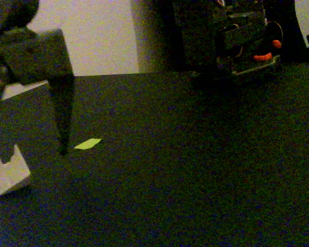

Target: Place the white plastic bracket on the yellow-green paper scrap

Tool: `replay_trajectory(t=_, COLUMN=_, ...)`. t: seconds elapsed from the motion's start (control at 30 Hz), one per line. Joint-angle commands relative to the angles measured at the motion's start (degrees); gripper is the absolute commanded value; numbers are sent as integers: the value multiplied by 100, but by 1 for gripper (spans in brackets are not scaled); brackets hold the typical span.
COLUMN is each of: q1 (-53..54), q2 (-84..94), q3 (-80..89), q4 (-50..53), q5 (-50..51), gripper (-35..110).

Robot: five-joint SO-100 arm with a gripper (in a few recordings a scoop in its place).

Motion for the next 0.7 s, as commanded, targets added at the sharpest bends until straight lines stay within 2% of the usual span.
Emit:
replay_trajectory(t=0.0, q1=-53, q2=237, q3=-334, q4=264, q5=88, gripper=42)
replay_trajectory(t=0.47, q1=-88, q2=404, q3=0, q4=281, q5=202, gripper=41)
replay_trajectory(t=0.67, q1=-62, q2=668, q3=457, q4=281, q5=281, gripper=31)
